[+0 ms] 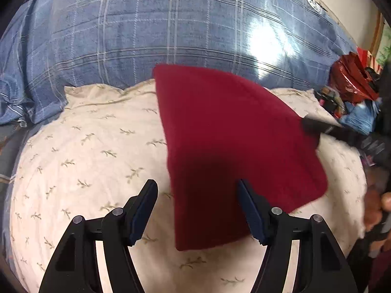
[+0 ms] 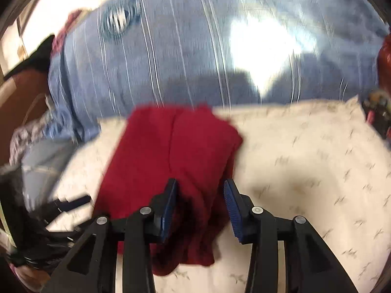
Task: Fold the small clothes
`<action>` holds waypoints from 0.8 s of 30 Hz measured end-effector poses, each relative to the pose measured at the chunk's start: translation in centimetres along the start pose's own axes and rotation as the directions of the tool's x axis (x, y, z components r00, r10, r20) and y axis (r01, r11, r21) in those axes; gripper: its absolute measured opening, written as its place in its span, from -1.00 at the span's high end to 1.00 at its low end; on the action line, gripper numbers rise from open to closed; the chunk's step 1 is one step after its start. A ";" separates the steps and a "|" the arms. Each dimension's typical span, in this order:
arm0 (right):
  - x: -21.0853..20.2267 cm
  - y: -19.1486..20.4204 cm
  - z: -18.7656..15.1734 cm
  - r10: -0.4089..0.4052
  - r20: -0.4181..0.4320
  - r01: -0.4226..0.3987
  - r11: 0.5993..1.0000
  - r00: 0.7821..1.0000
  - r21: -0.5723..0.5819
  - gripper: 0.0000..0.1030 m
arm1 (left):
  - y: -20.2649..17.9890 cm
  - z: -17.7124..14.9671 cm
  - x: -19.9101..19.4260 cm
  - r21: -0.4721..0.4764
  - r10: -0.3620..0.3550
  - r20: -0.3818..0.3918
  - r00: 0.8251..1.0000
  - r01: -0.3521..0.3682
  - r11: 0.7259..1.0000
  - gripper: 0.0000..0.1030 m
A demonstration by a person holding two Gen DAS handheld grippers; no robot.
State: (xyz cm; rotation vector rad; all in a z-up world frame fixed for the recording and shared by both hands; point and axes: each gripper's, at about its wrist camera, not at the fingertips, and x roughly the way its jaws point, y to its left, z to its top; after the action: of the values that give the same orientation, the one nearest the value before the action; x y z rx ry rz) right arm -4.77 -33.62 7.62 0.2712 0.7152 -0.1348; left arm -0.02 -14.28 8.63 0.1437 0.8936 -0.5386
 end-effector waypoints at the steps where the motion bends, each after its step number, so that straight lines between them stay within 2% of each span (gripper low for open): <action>1: 0.0 0.5 0.7 0.008 0.006 -0.008 1.000 1.000 -0.024 0.27 | -0.1 0.2 0.2 -0.006 0.008 0.001 1.000 -0.008 1.000 -0.29; 3: 1.5 1.9 1.6 0.003 -0.005 -0.003 0.997 1.000 -0.077 0.32 | -0.1 0.1 1.1 -0.018 0.009 -0.008 1.000 -0.010 1.000 -0.31; 5: 4.4 2.8 2.1 -0.020 -0.052 0.014 0.994 0.998 -0.109 0.56 | -0.2 0.1 1.8 -0.021 0.016 -0.013 1.000 -0.017 1.000 -0.34; 8: 9.0 2.4 2.8 -0.115 -0.072 0.106 0.987 0.991 -0.124 0.74 | -0.3 0.0 2.8 -0.025 0.022 -0.025 0.999 -0.022 0.999 -0.35; 11: 10.5 1.6 3.6 -0.116 -0.062 0.110 0.990 0.991 -0.090 0.76 | -0.1 0.2 3.3 -0.035 0.023 -0.024 0.999 -0.024 0.999 -0.40; 14: 8.9 2.0 3.8 -0.109 -0.070 0.102 0.990 0.992 -0.101 0.70 | -0.1 0.3 3.5 -0.032 0.028 -0.026 0.999 -0.029 0.999 -0.40; 16: 6.8 2.2 3.3 -0.068 -0.067 0.062 0.994 0.995 -0.092 0.60 | -0.2 0.2 3.4 -0.031 0.031 -0.021 0.999 -0.032 0.999 -0.40; 18: 4.2 2.8 2.1 -0.030 -0.058 0.024 0.994 0.998 -0.107 0.60 | -0.2 0.1 3.3 -0.031 0.034 -0.017 0.999 -0.034 0.999 -0.40; 21: 2.8 3.6 -0.4 -0.057 -0.069 0.046 0.987 0.996 -0.152 0.56 | -0.2 -0.1 3.1 -0.032 0.038 -0.017 0.999 -0.038 0.999 -0.40; 24: 4.2 2.9 -2.5 -0.113 -0.101 0.095 0.981 0.988 -0.169 0.56 | -0.5 -0.2 3.0 -0.025 0.042 -0.024 0.999 -0.043 0.999 -0.40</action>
State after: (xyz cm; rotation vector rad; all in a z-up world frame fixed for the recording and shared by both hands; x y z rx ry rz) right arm -2.54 -30.28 3.60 0.0840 0.8458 -0.1601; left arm 1.09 -15.75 6.21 0.1455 0.9179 -0.4863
